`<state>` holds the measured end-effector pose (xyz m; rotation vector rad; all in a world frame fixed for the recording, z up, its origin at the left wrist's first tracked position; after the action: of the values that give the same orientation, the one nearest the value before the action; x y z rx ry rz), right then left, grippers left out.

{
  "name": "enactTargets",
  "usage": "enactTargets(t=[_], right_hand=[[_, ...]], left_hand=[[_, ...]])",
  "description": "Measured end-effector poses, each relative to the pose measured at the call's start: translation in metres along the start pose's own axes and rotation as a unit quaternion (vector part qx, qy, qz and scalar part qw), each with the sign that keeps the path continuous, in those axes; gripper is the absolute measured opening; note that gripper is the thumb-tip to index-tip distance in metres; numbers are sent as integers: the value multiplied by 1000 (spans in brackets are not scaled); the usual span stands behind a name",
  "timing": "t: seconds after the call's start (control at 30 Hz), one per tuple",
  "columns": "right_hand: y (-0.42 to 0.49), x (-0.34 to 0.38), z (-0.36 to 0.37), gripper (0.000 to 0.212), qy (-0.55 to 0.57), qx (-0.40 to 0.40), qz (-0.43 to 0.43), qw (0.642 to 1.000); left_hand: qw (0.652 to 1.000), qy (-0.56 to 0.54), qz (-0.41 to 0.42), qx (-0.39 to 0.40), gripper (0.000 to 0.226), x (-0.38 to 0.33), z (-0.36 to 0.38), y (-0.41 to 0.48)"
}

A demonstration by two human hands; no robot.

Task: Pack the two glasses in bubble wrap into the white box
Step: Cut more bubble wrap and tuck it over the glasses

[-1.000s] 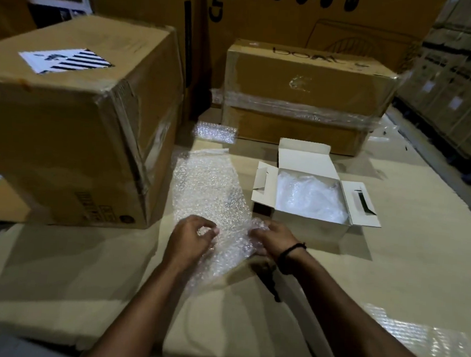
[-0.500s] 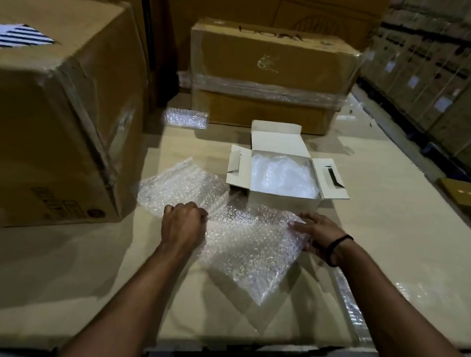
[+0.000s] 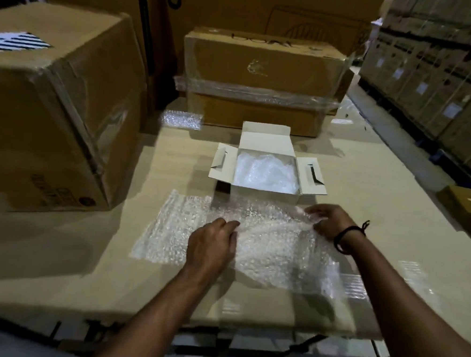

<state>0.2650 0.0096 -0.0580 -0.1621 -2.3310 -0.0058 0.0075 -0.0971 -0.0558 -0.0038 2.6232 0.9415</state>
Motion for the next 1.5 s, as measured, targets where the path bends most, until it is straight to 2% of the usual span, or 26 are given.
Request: enactTargets(t=[0.1,0.27,0.33,0.37,0.43,0.53,0.6,0.67,0.77,0.83,0.93,1.0,1.07,1.1,1.2,1.23,1.3,1.37,1.4,1.5], right_hand=[[15,-10,-18,40,-142,5,-75,987],[26,-39,-8,51,-274,22,-110,955],[16,-39,-13,57,-358,-55,-147,920],[5,-32,-15,57,-363,-106,-173,909],[-26,-12,-7,55,-298,-154,-234,913],[-67,5,30,59,-227,-88,-298,923],[-79,-3,57,63,-262,-10,-303,916],[-78,-17,72,66,-298,54,-276,912],[-78,-21,78,65,-291,47,-281,913],[-79,-24,84,65,-294,73,-276,912],[-74,-14,80,63,-256,56,-279,924],[-66,3,62,51,-139,3,-247,959],[-57,17,43,46,4,-37,-168,985],[-53,23,40,49,62,-31,-117,991],[-48,49,50,71,178,58,-7,982],[-50,60,52,73,171,73,-10,983],[-47,71,51,65,107,55,-43,992],[-37,65,45,43,61,11,-45,997],[-32,56,40,36,71,-4,-22,997],[-24,16,21,27,147,3,88,985]], left_hand=[[1000,-5,27,11,23,-38,8,-13],[993,67,-4,97,31,-38,35,-29],[993,64,-10,94,33,-34,31,-33],[995,54,-18,76,33,-30,24,-34],[996,47,-82,2,29,-14,0,-39],[955,158,-242,-63,39,26,-31,-57],[911,224,-343,-50,57,53,-45,-72],[890,239,-388,-14,56,69,-48,-81],[900,260,-347,31,29,70,-42,-84],[915,250,-316,-1,21,63,-43,-80],[953,103,-275,-71,37,47,-40,-72],[969,5,-225,-97,48,27,-38,-64],[983,-31,-141,-118,48,0,-39,-57],[987,-46,-94,-122,46,-14,-39,-55],[993,-92,33,-66,55,-53,-26,-56],[992,-108,60,-38,56,-63,-19,-57],[983,-146,109,-2,50,-80,-11,-60],[975,-185,125,16,47,-88,-11,-61],[972,-205,110,16,51,-87,-13,-59],[968,-249,-3,-15,59,-68,-16,-51]])
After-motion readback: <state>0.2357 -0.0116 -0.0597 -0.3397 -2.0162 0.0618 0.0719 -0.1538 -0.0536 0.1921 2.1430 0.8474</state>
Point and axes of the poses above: each hand's wrist, its own y-axis towards the middle knuckle, its own z-axis out of the palm, x = y × z, the point moved 8 cm from there along y, towards the middle knuckle, and after that the axes turned 14 degrees about -x, right-handed, at the moved point
